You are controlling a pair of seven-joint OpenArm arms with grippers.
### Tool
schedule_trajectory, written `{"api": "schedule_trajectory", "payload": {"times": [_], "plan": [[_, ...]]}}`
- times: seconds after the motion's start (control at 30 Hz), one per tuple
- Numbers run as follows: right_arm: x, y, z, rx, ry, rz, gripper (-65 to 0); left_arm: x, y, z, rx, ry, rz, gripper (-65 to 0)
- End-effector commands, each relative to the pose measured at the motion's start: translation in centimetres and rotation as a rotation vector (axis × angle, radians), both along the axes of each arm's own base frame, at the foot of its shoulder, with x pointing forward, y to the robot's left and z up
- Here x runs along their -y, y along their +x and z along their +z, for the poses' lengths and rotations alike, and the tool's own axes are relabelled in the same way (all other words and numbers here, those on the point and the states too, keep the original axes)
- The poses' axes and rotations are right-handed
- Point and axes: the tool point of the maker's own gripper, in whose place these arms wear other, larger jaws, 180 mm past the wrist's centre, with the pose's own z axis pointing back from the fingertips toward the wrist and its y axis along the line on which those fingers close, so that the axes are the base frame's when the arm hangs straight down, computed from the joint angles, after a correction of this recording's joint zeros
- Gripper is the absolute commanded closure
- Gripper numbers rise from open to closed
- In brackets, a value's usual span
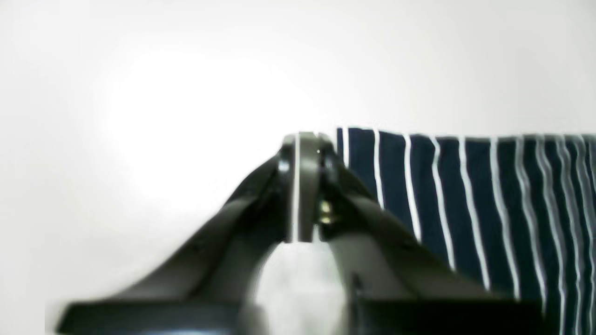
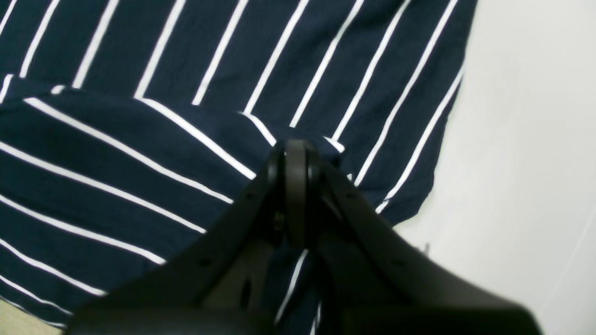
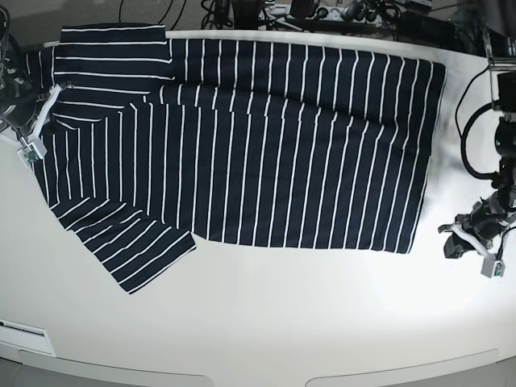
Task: Fold the T-shirt properly
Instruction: 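Drag the shirt's hem edge with both grippers toward the folded edge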
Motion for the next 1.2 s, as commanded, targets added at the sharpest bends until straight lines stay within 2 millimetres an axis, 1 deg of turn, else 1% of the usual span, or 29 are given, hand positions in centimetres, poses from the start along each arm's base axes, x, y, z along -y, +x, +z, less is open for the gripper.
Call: {"api": "schedule_trajectory", "payload": {"times": [0.0,0.03,0.07,0.17,0.23,0.3,0.43,0.5,0.6,0.63,0.67,0.7,0.73,0.8,0.83,0.9,0.97,1.1,1.17], "plan": [[0.3,0.9,1.1,0.038,-0.014,0.010,0.0,-1.0,1.2,1.9,0.048,-0.034,0.029,-23.4],[0.3,0.9,1.1,0.038,-0.014,0.010,0.0,-1.3,1.5,1.2,0.028,-0.073,0.052,-32.4],[0.3,0.9,1.1,0.038,-0.014,0.011,0.0,-1.4,1.6,0.4,0.004,-0.108,0.076,-36.7],[0.2,0.8,1.1,0.037,-0.013,0.017,0.0,-1.2,1.9,-2.2,-0.063,-0.183,0.130,-36.9],[0.2,0.9,1.1,0.038,-0.012,0.018,0.0,-0.4,1.9,-3.8,-0.098,-0.227,0.143,-36.9],[0.2,0.9,1.1,0.041,-0.011,0.018,0.0,1.1,1.6,-5.3,-0.129,-0.264,0.115,-36.9],[0.1,1.0,1.2,0.044,-0.010,0.018,0.0,4.8,0.6,-7.7,-0.233,-0.316,0.044,-36.9],[0.1,1.0,1.2,0.051,-0.007,0.020,0.0,6.8,0.0,-8.4,-0.280,-0.334,-0.011,-36.9],[0.0,1.2,1.3,0.058,-0.004,0.021,0.0,8.5,-0.4,-8.7,-0.312,-0.372,-0.043,-36.8],[0.0,1.2,1.3,0.062,-0.002,0.021,0.0,8.6,-0.5,-8.8,-0.321,-0.373,-0.048,-35.2],[-0.1,1.3,1.4,0.068,0.001,0.022,0.0,8.6,-0.5,-8.9,-0.324,-0.371,-0.048,-31.7],[-0.1,1.4,1.5,0.074,0.003,0.023,0.0,8.4,-0.6,-8.9,-0.325,-0.366,-0.046,-26.3],[-0.2,1.6,1.6,0.084,0.007,0.025,0.0,8.2,-0.6,-8.9,-0.329,-0.360,-0.043,-19.0],[-0.2,2.2,2.0,0.102,0.007,0.024,0.0,7.7,-0.8,-9.1,-0.350,-0.355,-0.015,-1.3],[-0.2,2.7,2.4,0.118,0.008,0.024,0.0,7.4,-0.8,-9.1,-0.355,-0.354,-0.004,0.0],[0.0,3.9,3.3,0.164,0.009,0.003,0.0,7.0,-0.9,-9.1,-0.356,-0.347,0.001,0.0],[0.1,5.6,4.8,0.240,0.017,-0.023,-0.4,6.7,-1.0,-9.2,-0.362,-0.330,0.002,0.0],[1.0,9.4,8.6,0.451,-0.018,-0.041,-17.8,6.5,-1.1,-9.4,-0.370,-0.312,0.000,0.0],[1.5,11.0,10.2,0.536,-0.008,-0.049,-25.5,6.5,-1.1,-9.4,-0.370,-0.312,-0.001,0.0]]}}
